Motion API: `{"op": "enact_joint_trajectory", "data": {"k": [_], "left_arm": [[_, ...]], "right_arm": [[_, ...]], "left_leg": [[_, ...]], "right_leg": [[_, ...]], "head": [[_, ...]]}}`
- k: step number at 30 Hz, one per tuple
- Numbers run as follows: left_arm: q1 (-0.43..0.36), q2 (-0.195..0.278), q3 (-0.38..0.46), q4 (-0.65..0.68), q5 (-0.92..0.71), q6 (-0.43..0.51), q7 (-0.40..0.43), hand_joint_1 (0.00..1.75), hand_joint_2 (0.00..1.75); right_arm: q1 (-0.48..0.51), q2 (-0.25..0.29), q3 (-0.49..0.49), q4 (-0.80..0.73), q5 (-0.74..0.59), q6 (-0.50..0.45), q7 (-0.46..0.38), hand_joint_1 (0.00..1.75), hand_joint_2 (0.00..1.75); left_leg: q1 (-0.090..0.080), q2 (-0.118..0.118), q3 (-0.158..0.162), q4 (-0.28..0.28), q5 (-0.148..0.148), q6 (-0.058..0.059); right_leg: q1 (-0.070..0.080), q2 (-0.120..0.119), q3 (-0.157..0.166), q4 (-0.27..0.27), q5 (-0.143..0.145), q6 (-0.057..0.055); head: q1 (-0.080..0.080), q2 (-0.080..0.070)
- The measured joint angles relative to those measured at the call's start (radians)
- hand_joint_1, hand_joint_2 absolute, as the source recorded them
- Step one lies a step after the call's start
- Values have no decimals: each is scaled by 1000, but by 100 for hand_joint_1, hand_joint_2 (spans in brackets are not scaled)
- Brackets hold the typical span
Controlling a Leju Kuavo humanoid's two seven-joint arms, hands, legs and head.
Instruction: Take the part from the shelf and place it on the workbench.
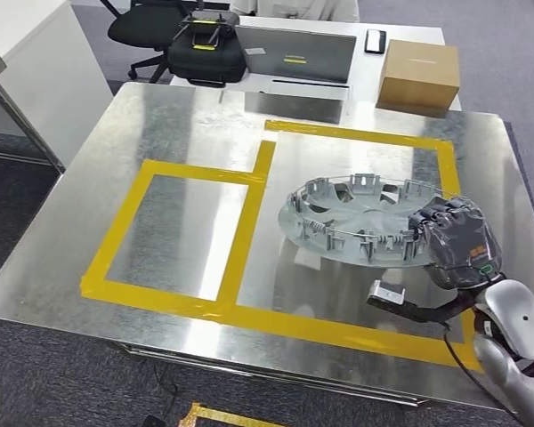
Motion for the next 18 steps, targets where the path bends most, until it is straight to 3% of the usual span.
{"op": "enact_joint_trajectory", "data": {"k": [2, 4, 5, 6, 7, 9, 10, 13, 15, 16, 18], "left_arm": [[-5, 0, 0, 0, 0, 0, 0, 0, 175], [-7, 1, 0, 0, 0, 0, 2, 0, 175], [-6, 1, 0, 0, 0, 0, 3, 0, 175], [-4, 1, 0, 0, 0, 0, 5, 0, 175], [-3, 1, 0, 0, 0, 0, 7, 0, 175], [-2, 4, 0, 0, 0, 1, 10, 0, 175], [-3, 6, 0, 0, 0, 1, 12, 0, 175], [-1, 8, 0, 0, -2, 2, 18, 0, 175], [1, 8, 0, 0, -3, 2, 20, 0, 175], [0, 8, 0, 0, -3, 0, 18, 0, 175], [-1, 8, 0, 0, -2, -6, 12, 0, 175]], "right_arm": [[-2, -16, 8, 9, -88, 84, -13, 175, 175], [-2, -40, 17, 19, -144, 149, -16, 175, 175], [-2, -55, 22, 24, -169, 178, -17, 175, 175], [-3, -72, 26, 28, -195, 208, -17, 175, 175], [-6, -92, 31, 31, -224, 239, -18, 175, 175], [-15, -136, 39, 35, -281, 291, -22, 175, 175], [-19, -158, 43, 38, -303, 309, -24, 175, 175], [-18, -204, 56, 42, -342, 334, -21, 175, 175], [-15, -236, 64, 42, -364, 351, -13, 175, 175], [-16, -253, 68, 42, -376, 360, -9, 175, 175], [-18, -281, 74, 42, -400, 378, -4, 175, 175]], "left_leg": [[3, 8, -56, 100, -33, -12], [6, 12, -134, 212, -84, -20], [7, 12, -161, 238, -90, -21], [7, 12, -173, 233, -73, -20], [6, 12, -170, 193, -31, -17], [3, 13, -141, 72, 60, -5], [-1, 13, -129, 23, 81, 2], [-8, 12, -119, -16, 91, 18], [-4, 13, -111, -30, 111, 27], [-1, 13, -107, -38, 117, 32], [0, 14, -104, -45, 121, 38]], "right_leg": [[-3, -2, 20, -9, -10, -7], [-2, -4, 34, -11, -23, -10], [-2, -4, 42, -11, -29, -10], [-2, -3, 51, -11, -35, -10], [-1, -3, 61, -11, -40, -9], [0, -3, 80, -12, -50, -7], [0, -3, 85, -14, -53, -3], [0, -2, 92, -20, -57, 16], [-1, -2, 88, -11, -71, 27], [-1, -2, 75, 16, -89, 31], [-3, -1, 21, 128, -147, 38]], "head": [[-3, 0], [-4, 0], [-4, 0], [-4, 0], [-4, 0], [-3, 0], [-3, 0], [-3, 0], [-1, 0], [1, 0], [5, 0]]}}
